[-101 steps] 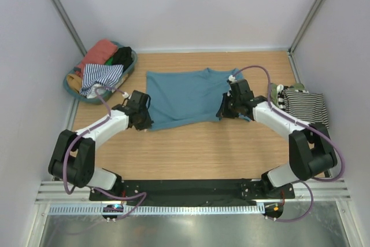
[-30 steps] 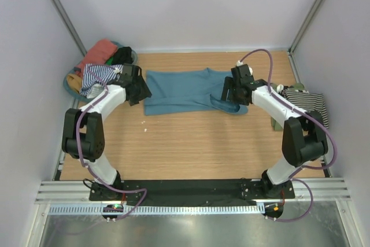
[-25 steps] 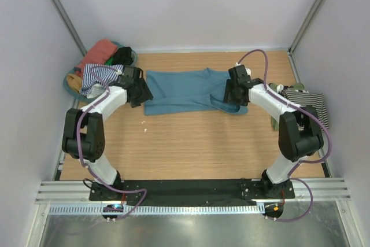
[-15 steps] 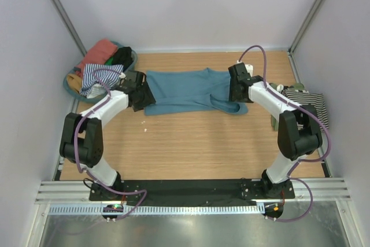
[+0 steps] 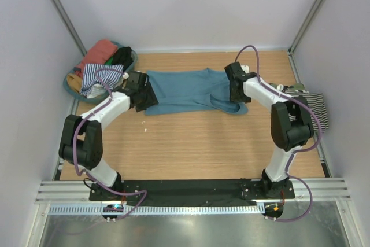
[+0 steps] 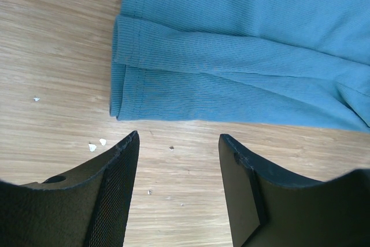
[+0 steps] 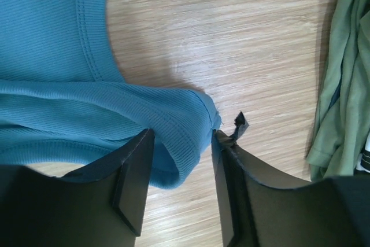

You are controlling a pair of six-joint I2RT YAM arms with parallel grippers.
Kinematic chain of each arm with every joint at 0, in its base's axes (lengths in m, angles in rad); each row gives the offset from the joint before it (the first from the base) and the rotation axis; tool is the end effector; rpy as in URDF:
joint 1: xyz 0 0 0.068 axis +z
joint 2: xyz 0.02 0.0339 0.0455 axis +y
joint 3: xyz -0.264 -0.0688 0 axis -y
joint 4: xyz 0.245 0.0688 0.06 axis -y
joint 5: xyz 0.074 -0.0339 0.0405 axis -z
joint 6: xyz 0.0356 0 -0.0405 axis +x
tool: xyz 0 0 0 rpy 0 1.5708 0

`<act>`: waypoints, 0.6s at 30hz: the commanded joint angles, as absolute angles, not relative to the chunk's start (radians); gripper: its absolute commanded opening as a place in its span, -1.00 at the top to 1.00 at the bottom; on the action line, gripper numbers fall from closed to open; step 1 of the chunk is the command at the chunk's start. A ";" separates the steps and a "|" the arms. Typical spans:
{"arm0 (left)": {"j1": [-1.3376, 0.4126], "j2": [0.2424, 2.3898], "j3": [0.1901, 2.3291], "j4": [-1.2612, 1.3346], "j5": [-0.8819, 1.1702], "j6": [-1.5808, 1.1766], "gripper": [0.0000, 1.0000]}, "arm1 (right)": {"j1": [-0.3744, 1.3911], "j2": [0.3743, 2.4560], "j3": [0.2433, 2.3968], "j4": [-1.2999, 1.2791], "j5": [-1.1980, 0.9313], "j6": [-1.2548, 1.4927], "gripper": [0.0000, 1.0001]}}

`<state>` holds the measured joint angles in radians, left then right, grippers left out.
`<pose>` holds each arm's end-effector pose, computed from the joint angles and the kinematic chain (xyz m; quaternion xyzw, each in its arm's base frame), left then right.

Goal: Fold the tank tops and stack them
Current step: Fold the tank top

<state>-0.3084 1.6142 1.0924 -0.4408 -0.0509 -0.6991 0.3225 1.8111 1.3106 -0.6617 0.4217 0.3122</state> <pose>0.3210 -0.1004 0.2172 -0.1926 0.9342 -0.1232 0.2739 0.3545 0.1031 0.2073 0.0375 0.9577 -0.1328 0.2524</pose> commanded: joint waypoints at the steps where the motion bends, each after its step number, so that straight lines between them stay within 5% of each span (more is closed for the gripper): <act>1: -0.310 1.577 1.089 -0.408 -0.051 -0.687 -0.17 | 0.322 1.819 1.364 -0.672 0.419 0.295 0.00; 5: -0.308 1.580 1.091 -0.408 -0.049 -0.684 -0.15 | 0.324 1.858 1.390 -0.687 0.399 0.287 0.41; 7: -0.310 1.578 1.091 -0.408 -0.051 -0.684 -0.14 | 0.322 1.874 1.405 -0.690 0.397 0.285 0.82; 11: -0.308 1.572 1.088 -0.408 -0.058 -0.681 -0.14 | 0.324 1.879 1.419 -0.695 0.393 0.281 0.98; 18: -0.310 1.588 1.094 -0.407 -0.057 -0.683 -0.13 | 0.316 1.917 1.495 -0.719 0.443 0.275 0.98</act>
<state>-0.3084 1.6142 1.0916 -0.4381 -0.0513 -0.6975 0.3222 1.8969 1.4227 -0.7113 0.4023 0.2855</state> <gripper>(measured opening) 0.567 0.031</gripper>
